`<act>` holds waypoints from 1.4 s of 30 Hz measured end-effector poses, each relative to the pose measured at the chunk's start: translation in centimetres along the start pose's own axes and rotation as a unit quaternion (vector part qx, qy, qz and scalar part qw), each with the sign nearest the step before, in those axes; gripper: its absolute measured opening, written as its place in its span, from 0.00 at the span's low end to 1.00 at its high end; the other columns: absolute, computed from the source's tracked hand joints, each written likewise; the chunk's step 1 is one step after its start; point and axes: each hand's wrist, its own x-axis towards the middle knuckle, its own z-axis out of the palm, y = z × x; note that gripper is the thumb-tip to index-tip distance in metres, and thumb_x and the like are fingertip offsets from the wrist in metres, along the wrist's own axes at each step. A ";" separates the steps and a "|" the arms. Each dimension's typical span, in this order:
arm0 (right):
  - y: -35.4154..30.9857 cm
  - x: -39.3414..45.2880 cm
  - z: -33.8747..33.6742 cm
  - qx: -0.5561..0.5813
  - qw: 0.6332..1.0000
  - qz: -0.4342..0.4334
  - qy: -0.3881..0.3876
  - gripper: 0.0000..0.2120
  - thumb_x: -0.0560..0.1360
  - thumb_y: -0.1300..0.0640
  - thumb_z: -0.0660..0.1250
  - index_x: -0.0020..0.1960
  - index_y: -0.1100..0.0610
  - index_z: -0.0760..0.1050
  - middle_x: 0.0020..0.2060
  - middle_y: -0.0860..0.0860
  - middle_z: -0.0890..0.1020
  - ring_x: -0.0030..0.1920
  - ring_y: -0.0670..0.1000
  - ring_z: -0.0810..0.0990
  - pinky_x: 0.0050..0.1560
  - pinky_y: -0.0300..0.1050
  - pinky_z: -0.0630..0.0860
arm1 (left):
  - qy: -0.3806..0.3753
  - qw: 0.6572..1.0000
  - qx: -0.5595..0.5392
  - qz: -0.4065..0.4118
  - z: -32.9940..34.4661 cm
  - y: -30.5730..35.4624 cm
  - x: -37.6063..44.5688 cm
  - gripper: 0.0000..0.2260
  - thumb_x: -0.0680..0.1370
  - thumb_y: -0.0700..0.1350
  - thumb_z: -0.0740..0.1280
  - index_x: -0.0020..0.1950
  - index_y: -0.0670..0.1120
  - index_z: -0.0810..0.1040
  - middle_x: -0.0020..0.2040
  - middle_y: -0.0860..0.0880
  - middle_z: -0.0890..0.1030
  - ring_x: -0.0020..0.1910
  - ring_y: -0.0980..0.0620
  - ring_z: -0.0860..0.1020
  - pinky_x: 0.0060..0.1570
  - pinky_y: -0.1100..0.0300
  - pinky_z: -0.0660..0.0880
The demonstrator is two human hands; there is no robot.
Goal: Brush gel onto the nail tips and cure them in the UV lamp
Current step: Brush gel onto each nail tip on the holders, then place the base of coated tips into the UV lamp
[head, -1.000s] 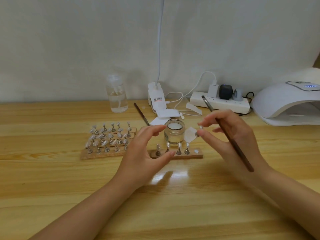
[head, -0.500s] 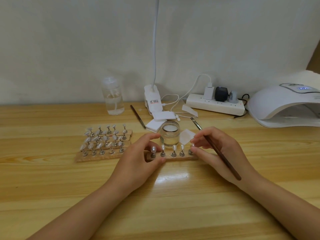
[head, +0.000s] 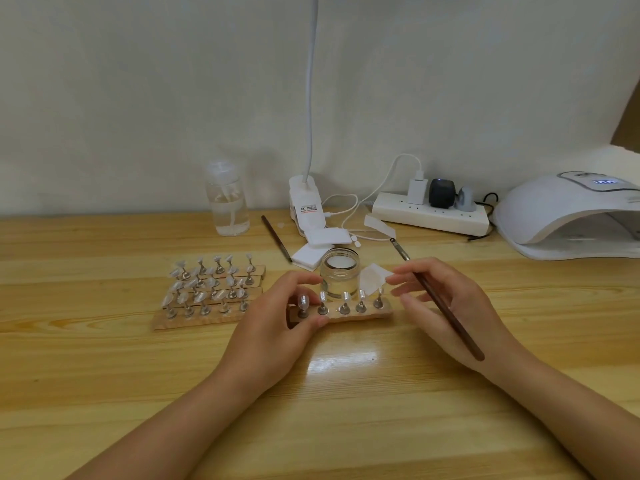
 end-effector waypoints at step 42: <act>1.9 2.2 -8.8 -0.001 0.954 0.297 0.050 0.10 0.77 0.61 0.61 0.45 0.49 0.78 0.32 0.47 0.82 0.26 0.41 0.76 0.27 0.34 0.71 | 0.032 0.982 -0.186 -0.016 5.6 8.1 4.9 0.14 0.70 0.42 0.72 0.49 0.56 0.72 0.42 0.53 0.81 0.41 0.64 0.78 0.38 0.76 0.71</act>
